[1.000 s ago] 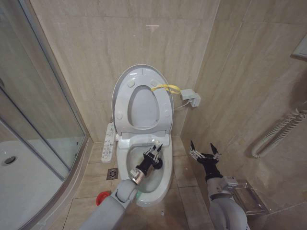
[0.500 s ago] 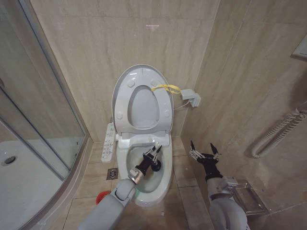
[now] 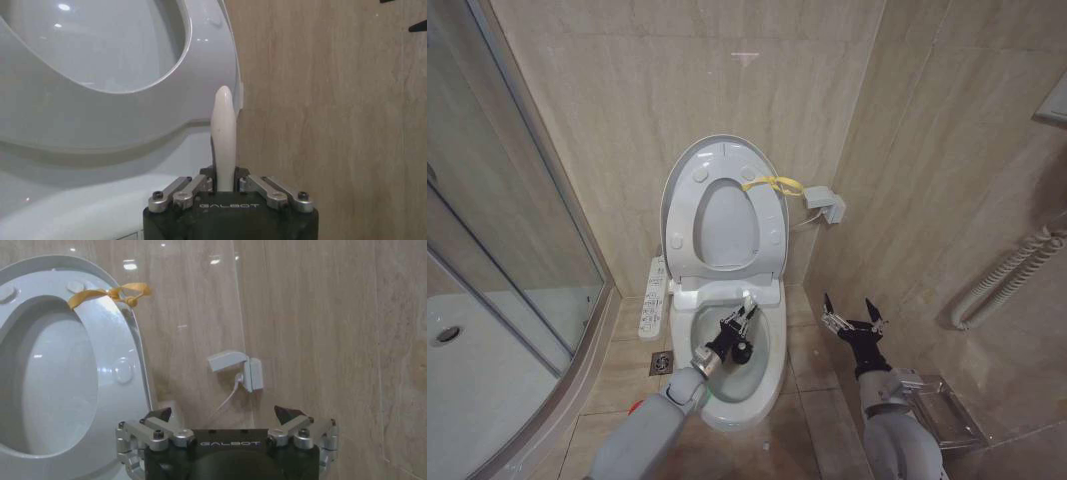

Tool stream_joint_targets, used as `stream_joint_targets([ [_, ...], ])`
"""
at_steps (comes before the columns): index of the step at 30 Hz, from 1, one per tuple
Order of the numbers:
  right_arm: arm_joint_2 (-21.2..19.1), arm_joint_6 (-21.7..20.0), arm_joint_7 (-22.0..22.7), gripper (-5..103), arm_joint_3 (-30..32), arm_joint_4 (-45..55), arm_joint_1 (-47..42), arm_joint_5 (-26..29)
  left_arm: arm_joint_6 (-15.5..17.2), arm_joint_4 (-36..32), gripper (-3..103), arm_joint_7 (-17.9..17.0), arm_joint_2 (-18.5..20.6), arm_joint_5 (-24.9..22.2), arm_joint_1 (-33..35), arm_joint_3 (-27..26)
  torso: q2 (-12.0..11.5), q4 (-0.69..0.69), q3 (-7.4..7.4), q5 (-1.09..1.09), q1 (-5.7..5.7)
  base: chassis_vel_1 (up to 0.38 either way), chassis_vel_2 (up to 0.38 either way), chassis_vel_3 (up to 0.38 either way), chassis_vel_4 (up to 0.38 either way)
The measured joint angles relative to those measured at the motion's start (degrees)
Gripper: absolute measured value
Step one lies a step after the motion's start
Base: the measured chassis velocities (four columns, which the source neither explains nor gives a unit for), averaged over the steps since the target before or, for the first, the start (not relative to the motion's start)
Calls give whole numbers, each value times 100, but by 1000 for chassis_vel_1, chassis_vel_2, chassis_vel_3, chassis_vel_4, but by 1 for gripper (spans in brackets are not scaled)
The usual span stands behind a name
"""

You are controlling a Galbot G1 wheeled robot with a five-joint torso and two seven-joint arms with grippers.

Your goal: Open the toilet lid, clean the toilet bowl with a toilet brush, close the toilet lid, and flush.

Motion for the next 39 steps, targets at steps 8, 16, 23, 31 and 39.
stream_joint_targets([
  [8,0,0,0,100,0,0,0,0,13,-500,17,3,-10,-49,-25,101,0,-3,0,0,0,0,0,0,0],
  [16,0,0,0,100,0,0,0,0,-154,110,17,135,13,-2,-75,28,0,1,0,0,0,0,0,0,0],
  [23,0,0,0,100,0,0,0,0,-196,-273,17,141,-65,-2,-98,15,0,-3,0,-1,0,0,0,0,0],
  [31,0,0,0,100,0,0,0,0,-206,220,17,232,-110,8,-146,-15,0,0,0,-1,0,0,0,0,0],
  [39,0,0,0,100,0,0,0,0,-300,-40,17,242,-89,36,-149,-109,0,-3,0,0,0,0,0,0,0],
])
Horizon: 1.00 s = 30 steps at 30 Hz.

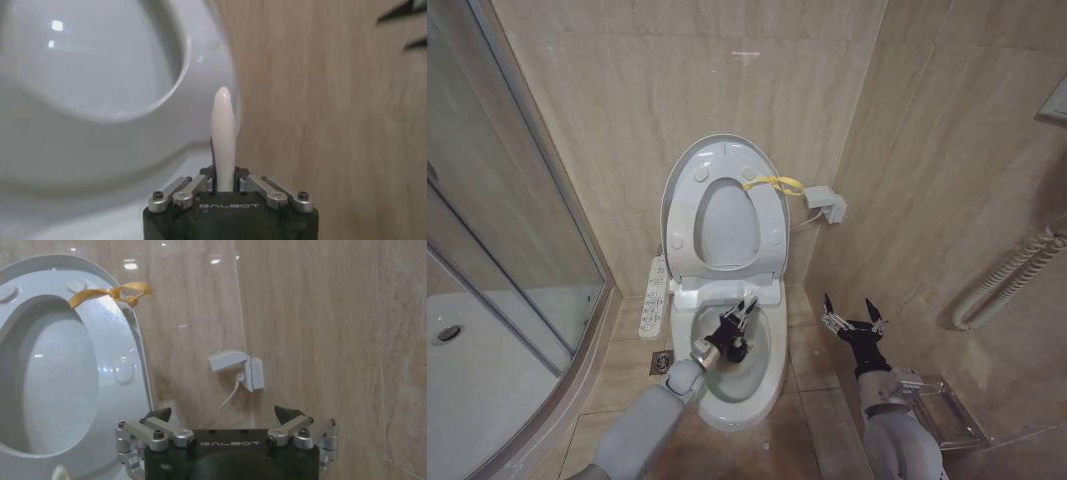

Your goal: Open the toilet lid, clean the toilet bowl with a toilet brush, close the toilet lid, and flush.

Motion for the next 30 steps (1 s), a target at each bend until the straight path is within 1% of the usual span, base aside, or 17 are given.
stream_joint_targets([
  [3,0,0,0,100,0,0,0,0,-19,-91,17,0,-51,-8,39,19,0,-1,0,0,0,0,0,0,0],
  [6,0,0,0,100,0,0,0,0,-23,21,17,24,-90,8,51,16,0,0,0,0,0,0,0,0,0],
  [10,0,0,0,100,0,0,0,0,35,417,17,19,-51,-10,34,-89,0,3,0,0,0,0,0,0,0],
  [13,0,0,0,100,0,0,0,0,47,504,17,-9,-16,59,3,-186,0,5,0,1,0,0,0,0,0],
  [15,0,0,0,100,0,0,0,0,47,495,17,-32,-10,68,-8,-204,0,2,0,-1,0,0,0,0,0],
  [17,0,0,-1,100,0,0,0,0,48,299,17,-94,7,88,3,-231,0,2,0,1,0,0,0,0,0],
  [18,0,0,0,100,0,0,0,0,48,144,17,-107,7,142,43,-246,0,-1,0,0,0,0,0,0,0],
  [20,0,0,-1,100,0,0,0,0,62,-122,17,-119,10,302,188,-278,0,-1,0,0,0,0,0,0,0],
  [22,0,0,0,100,0,0,0,0,68,-185,17,-124,13,328,238,-289,0,-1,0,0,0,0,0,0,0],
  [24,0,0,0,100,0,0,0,0,129,-503,17,-156,49,393,592,-372,0,1,0,0,0,0,0,0,0],
  [26,0,0,0,100,0,0,0,0,142,-571,17,-163,65,406,684,-399,0,3,0,0,0,0,0,0,0],
  [28,0,0,0,100,0,0,0,0,149,-791,17,-176,138,499,1011,-554,0,3,-1,0,0,0,0,0,0],
  [30,0,0,0,100,0,0,0,0,147,-854,17,-178,165,519,1103,-603,0,3,-1,0,-1,0,0,0,0],
])
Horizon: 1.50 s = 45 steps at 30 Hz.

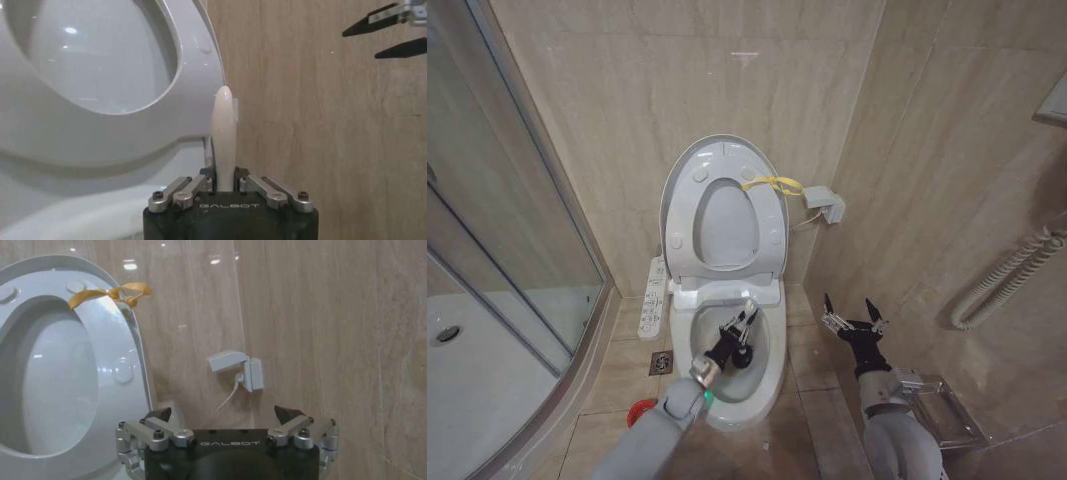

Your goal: Open the toilet lid, clean the toilet bowl with a toilet brush, close the toilet lid, and flush.

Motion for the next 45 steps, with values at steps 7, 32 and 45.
stream_joint_targets([
  [7,0,0,0,100,0,0,0,0,-5,-640,17,0,241,32,699,-372,0,-2,0,0,0,0,0,0,0],
  [32,0,0,0,100,0,0,0,0,-32,-606,17,6,123,11,85,-304,0,-2,1,1,0,0,0,0,0],
  [45,0,0,0,100,0,0,0,0,6,-238,17,25,-82,12,-275,-30,0,-1,1,1,1,0,0,0,0],
])
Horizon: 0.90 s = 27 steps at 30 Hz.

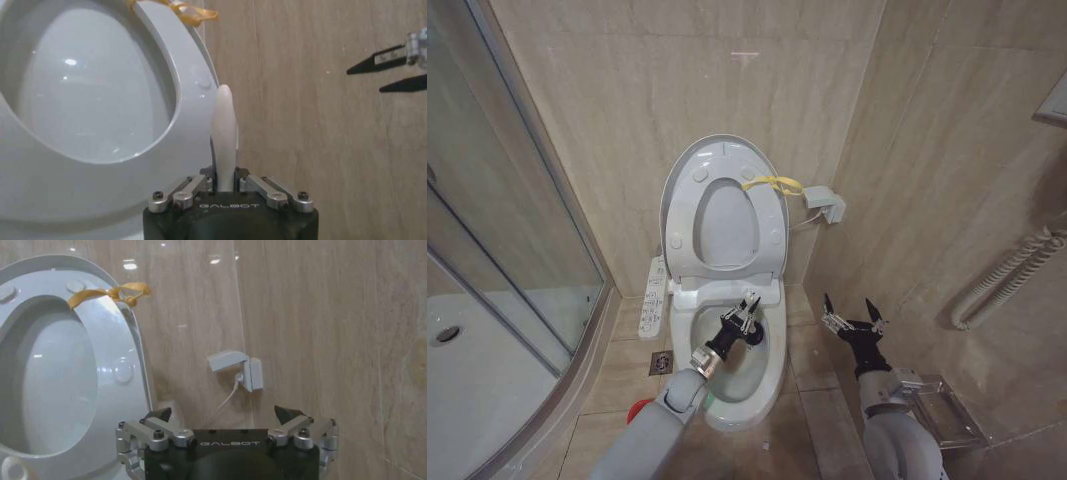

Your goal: Open the toilet lid, clean the toilet bowl with a toilet brush, close the toilet lid, and flush.

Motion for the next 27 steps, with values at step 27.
stream_joint_targets([
  [27,0,0,0,100,0,0,0,0,-222,628,17,202,-112,-150,-221,225,0,-2,0,-1,0,0,0,0,0],
])
